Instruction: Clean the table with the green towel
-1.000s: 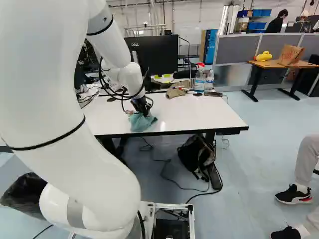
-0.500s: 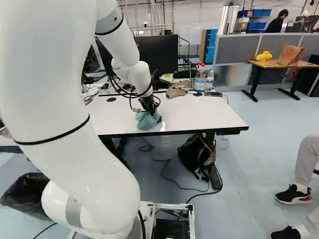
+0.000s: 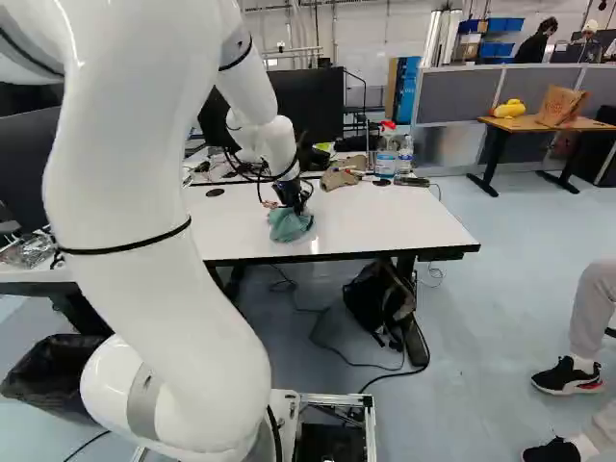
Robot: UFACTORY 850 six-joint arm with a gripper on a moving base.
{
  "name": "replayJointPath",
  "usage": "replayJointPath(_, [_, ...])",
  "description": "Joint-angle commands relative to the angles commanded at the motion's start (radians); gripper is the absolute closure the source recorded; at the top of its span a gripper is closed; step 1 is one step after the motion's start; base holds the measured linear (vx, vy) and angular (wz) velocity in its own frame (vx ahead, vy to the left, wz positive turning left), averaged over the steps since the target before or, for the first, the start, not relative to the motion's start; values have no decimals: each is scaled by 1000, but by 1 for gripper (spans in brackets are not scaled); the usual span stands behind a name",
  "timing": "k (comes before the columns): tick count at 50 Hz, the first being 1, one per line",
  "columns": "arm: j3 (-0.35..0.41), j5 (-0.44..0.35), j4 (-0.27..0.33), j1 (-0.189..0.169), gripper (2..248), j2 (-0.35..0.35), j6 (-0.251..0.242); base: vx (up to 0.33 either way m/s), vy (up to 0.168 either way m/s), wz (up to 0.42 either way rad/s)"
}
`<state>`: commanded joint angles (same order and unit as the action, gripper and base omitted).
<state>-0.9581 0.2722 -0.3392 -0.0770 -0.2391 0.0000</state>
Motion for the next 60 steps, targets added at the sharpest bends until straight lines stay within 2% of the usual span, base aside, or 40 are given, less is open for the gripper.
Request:
replayJointPath(33, [-133,0,0,83,209,-108,0,0,0,0])
replayJointPath(46, [-134,0,0,123,209,-109,0,0,0,0])
replayJointPath(60, [-87,0,0,157,209,-71,0,0,0,0])
